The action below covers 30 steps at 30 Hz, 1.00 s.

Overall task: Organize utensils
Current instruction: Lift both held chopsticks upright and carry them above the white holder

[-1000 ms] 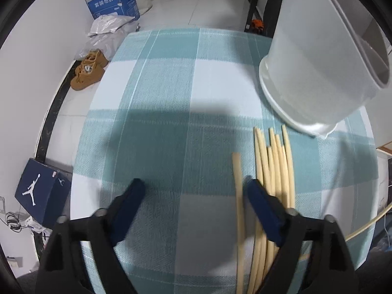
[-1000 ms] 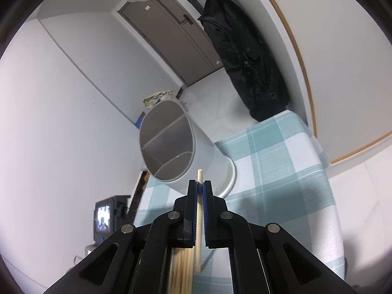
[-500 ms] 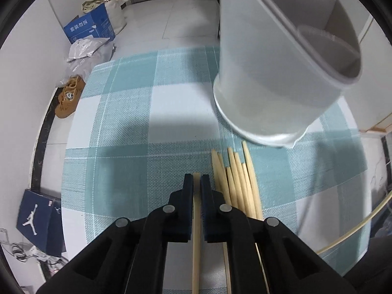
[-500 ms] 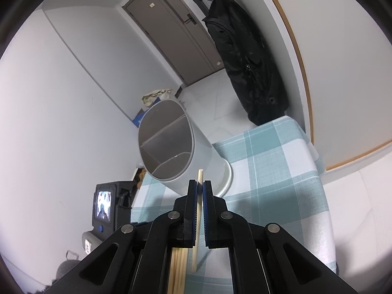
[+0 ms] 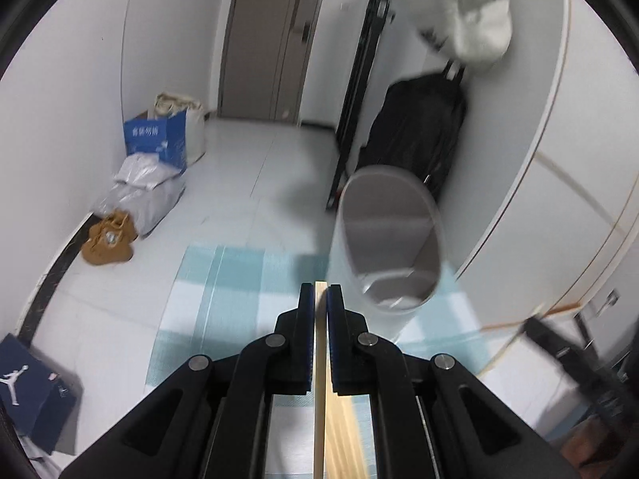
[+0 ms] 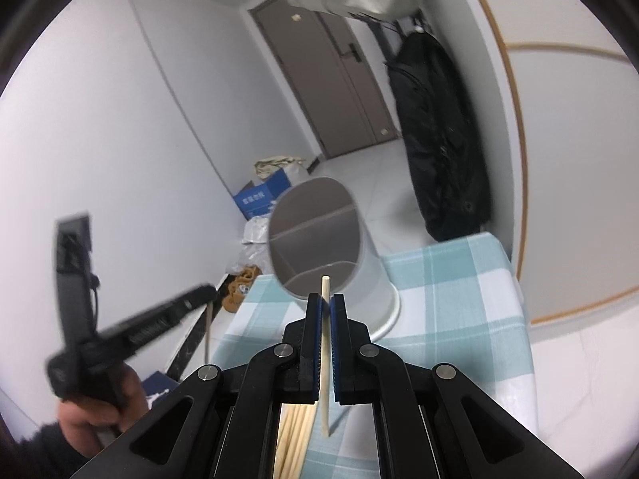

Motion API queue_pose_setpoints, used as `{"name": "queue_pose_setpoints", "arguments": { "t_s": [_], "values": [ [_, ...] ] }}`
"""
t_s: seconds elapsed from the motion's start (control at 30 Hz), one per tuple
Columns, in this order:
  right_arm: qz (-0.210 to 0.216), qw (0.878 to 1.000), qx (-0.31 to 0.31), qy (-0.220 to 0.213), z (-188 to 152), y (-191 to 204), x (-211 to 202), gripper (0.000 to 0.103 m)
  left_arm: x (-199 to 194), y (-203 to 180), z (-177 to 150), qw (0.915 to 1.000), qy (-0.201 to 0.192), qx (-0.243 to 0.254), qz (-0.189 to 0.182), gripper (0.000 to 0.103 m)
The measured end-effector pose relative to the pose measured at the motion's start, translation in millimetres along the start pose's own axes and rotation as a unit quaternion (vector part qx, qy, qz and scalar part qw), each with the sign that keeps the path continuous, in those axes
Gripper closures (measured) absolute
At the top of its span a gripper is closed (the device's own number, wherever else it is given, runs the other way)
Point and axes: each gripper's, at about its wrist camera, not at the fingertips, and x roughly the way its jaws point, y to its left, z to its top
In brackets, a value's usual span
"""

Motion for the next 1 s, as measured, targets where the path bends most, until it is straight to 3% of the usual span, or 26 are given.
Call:
{"name": "queue_pose_setpoints", "arguments": {
  "t_s": [0.27, 0.63, 0.87, 1.0],
  "values": [
    [-0.001, 1.0, -0.025, -0.006, -5, 16, -2, 0.1, -11, 7, 17, 0.9978, -0.048, -0.021, -0.041, 0.101],
    [0.004, 0.999, -0.026, -0.02, 14, 25, -12, 0.1, -23, 5, 41, 0.994, -0.072, -0.052, -0.063, 0.101],
    [0.016, 0.999, -0.016, -0.04, 51, 27, -27, 0.1, -24, 1, 84, 0.9902, -0.107, -0.06, -0.066, 0.101],
    [0.02, 0.999, -0.013, -0.046, 90, 27, -32, 0.1, -21, -4, 113, 0.9872, -0.13, -0.061, -0.068, 0.101]
  ]
}}
